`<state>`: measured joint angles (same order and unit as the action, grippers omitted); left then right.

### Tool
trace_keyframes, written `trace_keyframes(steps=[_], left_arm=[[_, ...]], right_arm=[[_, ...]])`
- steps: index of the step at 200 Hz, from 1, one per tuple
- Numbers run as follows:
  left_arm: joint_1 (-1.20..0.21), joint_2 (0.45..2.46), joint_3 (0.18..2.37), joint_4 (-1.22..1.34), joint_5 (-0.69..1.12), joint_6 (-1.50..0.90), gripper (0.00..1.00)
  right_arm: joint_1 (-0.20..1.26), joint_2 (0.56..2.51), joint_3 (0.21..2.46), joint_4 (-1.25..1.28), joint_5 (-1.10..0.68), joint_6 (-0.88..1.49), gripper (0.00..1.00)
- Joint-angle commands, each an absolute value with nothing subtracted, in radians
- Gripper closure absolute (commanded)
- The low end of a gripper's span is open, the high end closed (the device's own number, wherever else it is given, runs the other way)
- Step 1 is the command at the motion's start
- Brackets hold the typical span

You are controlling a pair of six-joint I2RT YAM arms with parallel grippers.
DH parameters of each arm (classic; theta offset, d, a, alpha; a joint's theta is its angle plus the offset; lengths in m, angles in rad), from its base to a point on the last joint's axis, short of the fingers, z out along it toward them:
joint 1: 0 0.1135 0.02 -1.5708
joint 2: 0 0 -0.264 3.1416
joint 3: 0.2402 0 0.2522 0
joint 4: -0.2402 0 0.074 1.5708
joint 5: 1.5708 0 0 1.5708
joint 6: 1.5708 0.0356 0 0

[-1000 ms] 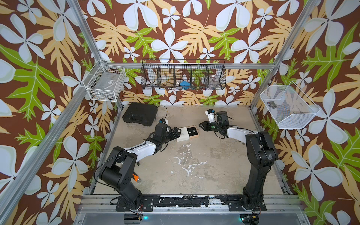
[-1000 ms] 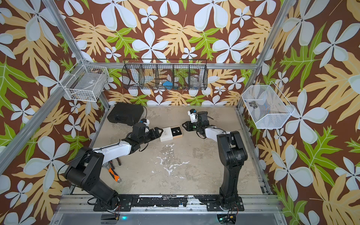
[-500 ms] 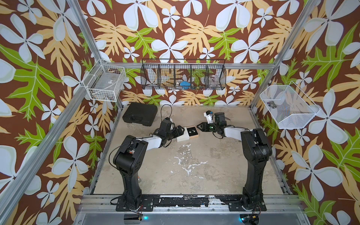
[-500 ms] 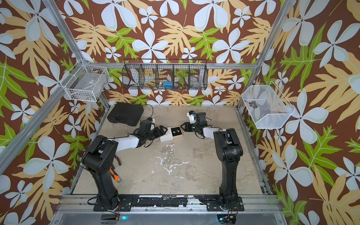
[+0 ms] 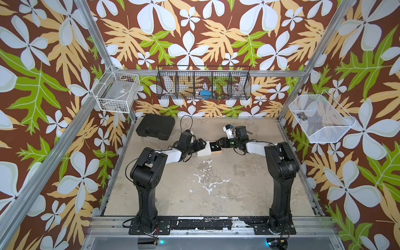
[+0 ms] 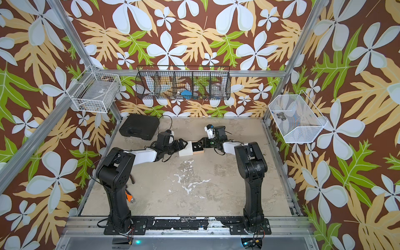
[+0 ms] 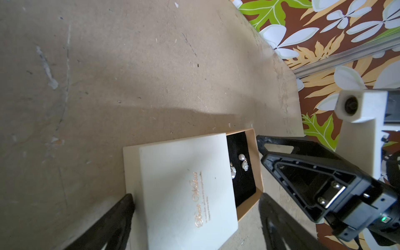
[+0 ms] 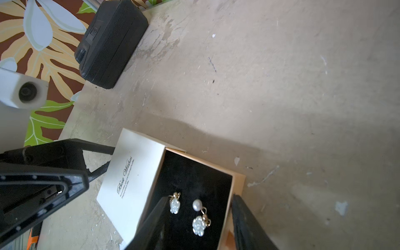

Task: Place the earrings into the drawer-style jewelry box
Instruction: Close the drawer of the jewelry box.

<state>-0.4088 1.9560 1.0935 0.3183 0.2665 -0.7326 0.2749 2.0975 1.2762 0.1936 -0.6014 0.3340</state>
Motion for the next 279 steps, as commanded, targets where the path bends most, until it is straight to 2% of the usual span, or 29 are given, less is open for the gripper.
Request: trace_keyframes(steps=[1, 279], left_arm=[[-0.407, 1.968, 1.108, 0.332, 0.287, -0.731, 0.1], [-0.408, 1.993, 1.11, 0.36, 0.343, -0.761, 0.15]], right_arm=[[0.282, 2.083, 1.263, 0.208, -0.61, 0.346, 0.52], [0.338, 2.075, 1.219, 0.298, -0.635, 0.435, 0.52]])
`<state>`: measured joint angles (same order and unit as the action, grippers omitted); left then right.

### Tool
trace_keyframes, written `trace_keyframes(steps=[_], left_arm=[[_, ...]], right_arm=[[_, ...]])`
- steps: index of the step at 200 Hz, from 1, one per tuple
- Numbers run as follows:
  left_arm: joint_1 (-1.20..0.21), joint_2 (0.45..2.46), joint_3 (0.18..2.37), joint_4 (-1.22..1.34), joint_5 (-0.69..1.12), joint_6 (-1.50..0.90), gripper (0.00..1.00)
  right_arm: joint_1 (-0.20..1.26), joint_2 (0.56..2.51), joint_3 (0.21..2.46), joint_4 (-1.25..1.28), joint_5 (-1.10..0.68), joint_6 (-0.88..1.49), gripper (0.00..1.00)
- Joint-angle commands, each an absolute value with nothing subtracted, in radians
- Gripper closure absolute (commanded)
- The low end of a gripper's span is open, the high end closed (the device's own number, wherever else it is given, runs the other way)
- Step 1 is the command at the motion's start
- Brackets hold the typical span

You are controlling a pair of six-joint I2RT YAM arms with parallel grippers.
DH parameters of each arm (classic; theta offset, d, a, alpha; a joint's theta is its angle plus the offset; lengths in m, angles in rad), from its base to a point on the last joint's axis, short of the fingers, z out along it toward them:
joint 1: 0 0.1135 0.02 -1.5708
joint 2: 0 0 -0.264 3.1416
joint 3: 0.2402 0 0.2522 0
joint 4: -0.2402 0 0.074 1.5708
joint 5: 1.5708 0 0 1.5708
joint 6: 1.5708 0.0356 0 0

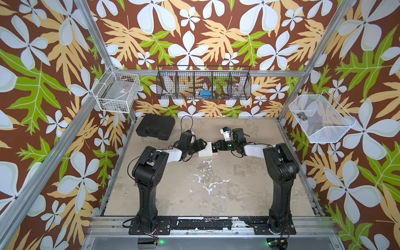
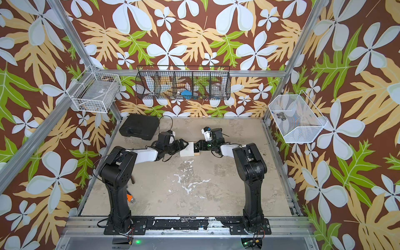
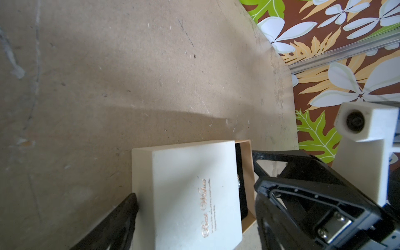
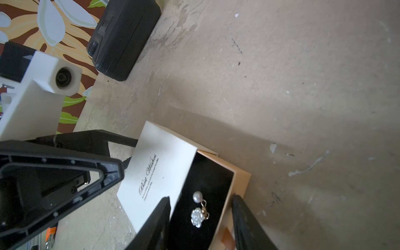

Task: Place the earrings into the drawer-style jewelry box
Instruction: Close the drawer of the jewelry box, then reset both arms

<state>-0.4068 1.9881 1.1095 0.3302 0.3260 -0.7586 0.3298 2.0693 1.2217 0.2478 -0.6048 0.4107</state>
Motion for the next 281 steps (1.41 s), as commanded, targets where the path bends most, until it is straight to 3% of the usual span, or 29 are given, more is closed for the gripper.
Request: trace_keyframes(steps=[1, 160, 204, 242, 281], left_arm=[[-0.408, 1.993, 1.109, 0.36, 0.344, -0.761, 0.15], [-0.41, 1.988, 1.095, 0.37, 0.332, -0.765, 0.16], [-0.383, 1.954, 1.098, 0.313, 0.274, -0.718, 0.09], [-0.337, 1.847, 1.066, 0.262, 0.144, -0.606, 0.05], [-0.302, 1.592, 0.882, 0.349, -0.2, -0.449, 0.0]], right_arm=[[0.339, 2.076, 1.219, 0.298, -0.635, 0.436, 0.52], [0.368, 2.092, 1.258, 0.248, -0.601, 0.424, 0.51], [0.329, 2.033, 1.207, 0.242, -0.572, 0.416, 0.5], [0.273, 1.916, 1.111, 0.266, -0.516, 0.394, 0.5], [0.215, 1.693, 0.94, 0.351, -0.31, 0.349, 0.49]])
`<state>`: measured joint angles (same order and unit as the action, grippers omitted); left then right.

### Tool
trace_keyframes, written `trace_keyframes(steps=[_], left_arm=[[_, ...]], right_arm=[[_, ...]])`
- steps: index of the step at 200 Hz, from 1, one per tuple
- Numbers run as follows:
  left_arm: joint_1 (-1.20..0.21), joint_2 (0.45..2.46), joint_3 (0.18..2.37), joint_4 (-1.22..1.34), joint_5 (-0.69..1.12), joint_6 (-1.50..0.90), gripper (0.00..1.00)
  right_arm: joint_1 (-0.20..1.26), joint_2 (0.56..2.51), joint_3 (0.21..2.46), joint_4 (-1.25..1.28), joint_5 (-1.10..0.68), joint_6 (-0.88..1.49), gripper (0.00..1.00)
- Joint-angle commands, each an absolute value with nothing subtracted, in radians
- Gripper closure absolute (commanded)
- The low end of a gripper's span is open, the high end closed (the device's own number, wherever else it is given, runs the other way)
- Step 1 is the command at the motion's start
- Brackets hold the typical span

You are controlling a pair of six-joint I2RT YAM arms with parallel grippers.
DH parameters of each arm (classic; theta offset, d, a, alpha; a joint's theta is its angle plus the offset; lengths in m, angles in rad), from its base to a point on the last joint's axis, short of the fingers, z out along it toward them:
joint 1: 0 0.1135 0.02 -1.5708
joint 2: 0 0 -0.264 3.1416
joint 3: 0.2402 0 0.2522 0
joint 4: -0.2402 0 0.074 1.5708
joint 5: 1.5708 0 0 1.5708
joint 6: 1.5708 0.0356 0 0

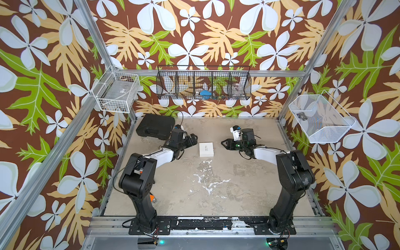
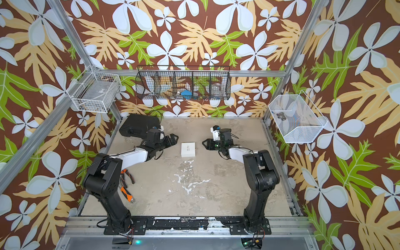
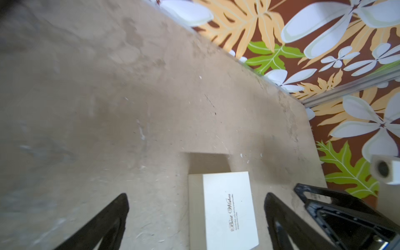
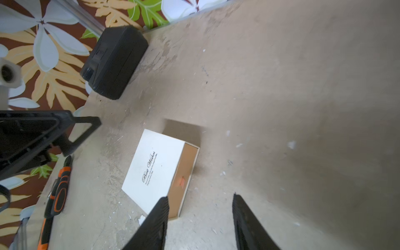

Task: Place the earrings into the drawer-style jewelry box
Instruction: Reset both arms

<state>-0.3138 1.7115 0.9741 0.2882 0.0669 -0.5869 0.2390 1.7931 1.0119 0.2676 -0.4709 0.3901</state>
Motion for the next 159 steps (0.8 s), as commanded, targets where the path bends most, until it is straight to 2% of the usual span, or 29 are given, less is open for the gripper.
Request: trace_keyframes(steps=[1, 16, 34, 62, 94, 126, 144, 159], left_arm=[[-0.3, 1.585, 0.875, 0.353, -0.209, -0.446, 0.0], [-0.295, 1.476, 0.77, 0.434, -0.349, -0.379, 0.0], [-0.282, 1.357, 0.631, 0.559, -0.481, -0.321, 0.0], [-0.235, 1.23, 0.447, 0.713, -0.583, -0.28, 0.0], [-0.202, 1.187, 0.261, 0.946, -0.639, -0.185, 0.0], [-0.147, 1.178, 0.237, 0.966, -0.577, -0.162, 0.0], [-0.133, 1.192, 0.213, 1.014, -0.585, -0.109, 0.0], [-0.091, 1.222, 0.203, 1.026, -0.485, -0.144, 0.0]], right_arm=[[0.213, 1.686, 0.936, 0.353, -0.304, 0.348, 0.49], [0.198, 1.593, 0.863, 0.389, -0.197, 0.329, 0.47], [0.196, 1.477, 0.764, 0.449, -0.028, 0.289, 0.39], [0.193, 1.315, 0.591, 0.577, 0.198, 0.234, 0.29], [0.18, 1.218, 0.408, 0.778, 0.375, 0.17, 0.24], [0.14, 1.272, 0.306, 0.966, 0.411, 0.098, 0.22], [0.118, 1.285, 0.34, 0.922, 0.35, 0.087, 0.22], [0.104, 1.304, 0.349, 0.928, 0.338, 0.079, 0.21]])
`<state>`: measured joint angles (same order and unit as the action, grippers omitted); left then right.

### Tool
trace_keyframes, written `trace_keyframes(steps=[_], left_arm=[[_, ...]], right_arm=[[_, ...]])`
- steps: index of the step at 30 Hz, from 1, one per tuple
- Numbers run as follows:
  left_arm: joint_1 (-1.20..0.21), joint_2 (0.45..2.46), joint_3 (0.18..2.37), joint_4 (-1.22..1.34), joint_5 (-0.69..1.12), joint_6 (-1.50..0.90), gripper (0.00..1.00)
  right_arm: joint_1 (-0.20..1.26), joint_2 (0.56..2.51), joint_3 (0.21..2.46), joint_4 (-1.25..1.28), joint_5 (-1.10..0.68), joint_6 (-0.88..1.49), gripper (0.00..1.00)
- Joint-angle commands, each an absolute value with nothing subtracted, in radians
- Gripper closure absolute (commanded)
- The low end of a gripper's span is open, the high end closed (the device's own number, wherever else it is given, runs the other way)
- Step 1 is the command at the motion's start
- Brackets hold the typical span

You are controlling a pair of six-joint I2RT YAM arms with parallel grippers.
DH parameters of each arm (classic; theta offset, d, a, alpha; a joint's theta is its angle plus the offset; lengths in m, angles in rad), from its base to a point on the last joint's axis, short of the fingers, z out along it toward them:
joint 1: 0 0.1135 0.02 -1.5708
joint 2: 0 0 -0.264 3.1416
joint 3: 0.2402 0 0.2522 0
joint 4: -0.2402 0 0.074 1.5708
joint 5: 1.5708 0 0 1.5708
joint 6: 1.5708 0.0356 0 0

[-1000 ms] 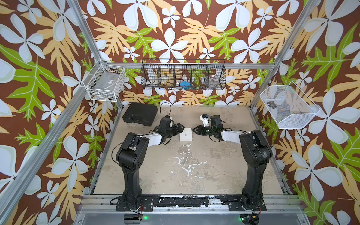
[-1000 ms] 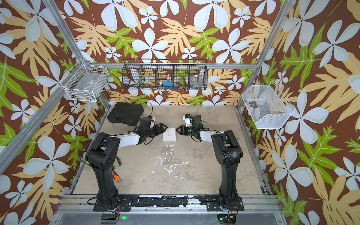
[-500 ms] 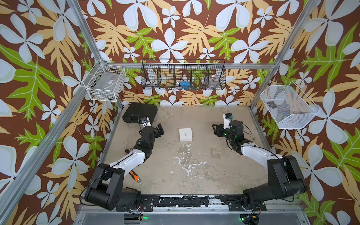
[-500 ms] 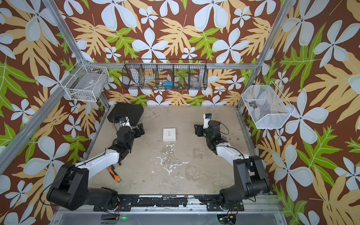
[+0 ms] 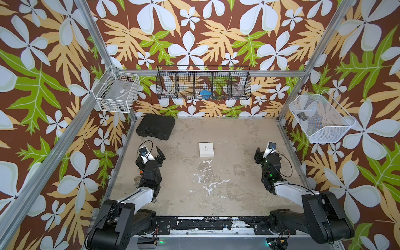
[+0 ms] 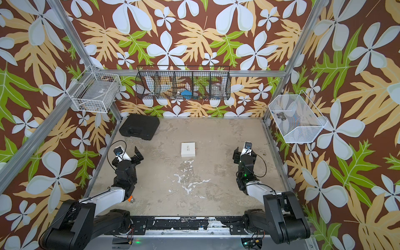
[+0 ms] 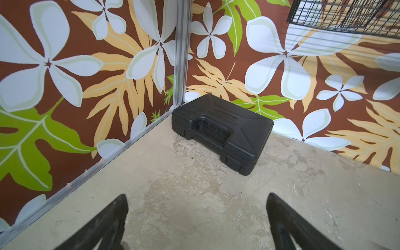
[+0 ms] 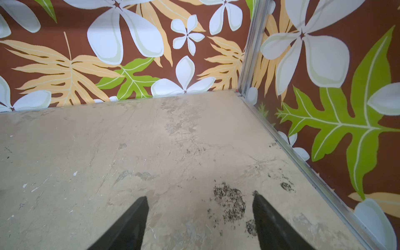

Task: Place the earrings into the drawer-style jewelry box
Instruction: Reset both arms

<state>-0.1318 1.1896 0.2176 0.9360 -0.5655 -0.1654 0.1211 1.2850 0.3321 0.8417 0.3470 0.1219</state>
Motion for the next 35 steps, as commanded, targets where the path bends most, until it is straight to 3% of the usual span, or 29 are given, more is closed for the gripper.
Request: trace_keyframes(steps=[1, 5, 12, 14, 16, 18, 20, 35], left_arm=[[-0.09, 1.225, 0.202, 1.032, -0.482, -0.143, 0.0], [-0.083, 1.305, 0.193, 1.099, -0.418, -0.131, 0.0], [-0.082, 1.468, 0.124, 1.378, -0.315, -0.074, 0.0], [-0.082, 1.439, 0.142, 1.289, -0.303, -0.085, 0.0], [-0.082, 1.464, 0.132, 1.356, -0.308, -0.072, 0.0], [-0.082, 1.446, 0.137, 1.316, -0.306, -0.08, 0.0], [-0.082, 1.46, 0.132, 1.345, -0.308, -0.072, 0.0], [-0.083, 1.458, 0.135, 1.339, -0.308, -0.075, 0.0]], right_arm=[[0.103, 1.305, 0.35, 0.925, 0.337, 0.078, 0.21], [0.092, 1.322, 0.316, 0.95, 0.376, 0.06, 0.21], [0.086, 1.458, 0.207, 1.227, 0.308, 0.045, 0.18], [0.086, 1.49, 0.17, 1.325, 0.296, 0.038, 0.17], [0.086, 1.516, 0.155, 1.377, 0.288, 0.031, 0.16], [0.086, 1.516, 0.151, 1.382, 0.268, 0.023, 0.13], [0.086, 1.516, 0.151, 1.379, 0.267, 0.024, 0.0], [0.086, 1.516, 0.152, 1.378, 0.267, 0.024, 0.0]])
